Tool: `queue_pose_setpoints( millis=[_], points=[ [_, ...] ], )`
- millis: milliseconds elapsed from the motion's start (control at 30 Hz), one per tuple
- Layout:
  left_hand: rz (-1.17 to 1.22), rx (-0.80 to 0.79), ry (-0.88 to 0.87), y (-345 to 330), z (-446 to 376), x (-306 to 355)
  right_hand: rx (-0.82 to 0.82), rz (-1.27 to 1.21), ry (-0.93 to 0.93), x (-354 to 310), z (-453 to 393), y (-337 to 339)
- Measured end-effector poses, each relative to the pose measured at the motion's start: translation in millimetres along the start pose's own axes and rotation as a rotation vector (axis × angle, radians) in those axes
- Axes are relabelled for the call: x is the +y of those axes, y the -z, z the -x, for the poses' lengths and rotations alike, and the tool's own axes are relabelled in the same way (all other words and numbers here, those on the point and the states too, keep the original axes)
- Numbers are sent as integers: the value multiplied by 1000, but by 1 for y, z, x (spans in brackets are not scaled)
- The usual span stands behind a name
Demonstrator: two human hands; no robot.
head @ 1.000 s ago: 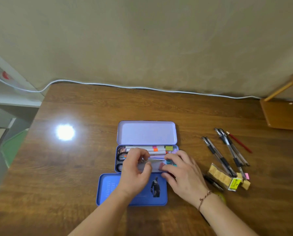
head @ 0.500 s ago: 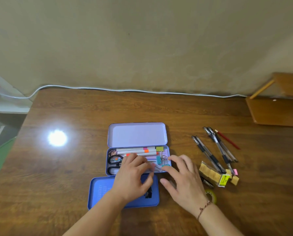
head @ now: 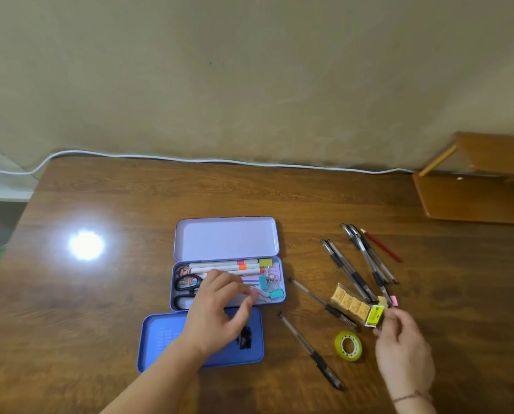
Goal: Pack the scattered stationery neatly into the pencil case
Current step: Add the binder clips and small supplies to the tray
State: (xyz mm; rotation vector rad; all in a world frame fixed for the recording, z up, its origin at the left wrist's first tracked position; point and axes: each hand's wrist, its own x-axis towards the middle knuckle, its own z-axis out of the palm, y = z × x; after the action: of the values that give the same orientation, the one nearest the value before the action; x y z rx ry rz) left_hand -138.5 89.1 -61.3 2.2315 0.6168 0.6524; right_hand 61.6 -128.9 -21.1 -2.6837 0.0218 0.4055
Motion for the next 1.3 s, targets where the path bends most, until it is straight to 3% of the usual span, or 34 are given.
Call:
queue_pose_setpoints(
  millis=[133, 267, 500, 667, 833, 1100, 1200, 1300],
  points=[
    [-31, 107, -76, -7, -5, 11, -53, 9, -26, -6, -1, -3],
    [-107, -83, -252, -51, -21, 70, -50, 123, -7, -13, -1, -6],
    [-530, -377, 5, -126, -51, 114, 6, 133, 24, -15, -2, -10],
    [-551, -390, 62, -141, -61, 120, 43, -2, 52, -3, -1, -16],
    [-483, -428, 125, -143, -68, 119, -62, -255, -43, 8, -4, -16],
    [-264, -344, -259, -120, -54, 116, -189, -787, -123, -1, -6, 15],
    [-261, -232, -408, -106, -46, 109, -348, -651, -80, -15, -10, 28],
    [-234, -124, -516, -87, -39, 92, -607, -564, -38, -36, -10, 33]
  ],
)
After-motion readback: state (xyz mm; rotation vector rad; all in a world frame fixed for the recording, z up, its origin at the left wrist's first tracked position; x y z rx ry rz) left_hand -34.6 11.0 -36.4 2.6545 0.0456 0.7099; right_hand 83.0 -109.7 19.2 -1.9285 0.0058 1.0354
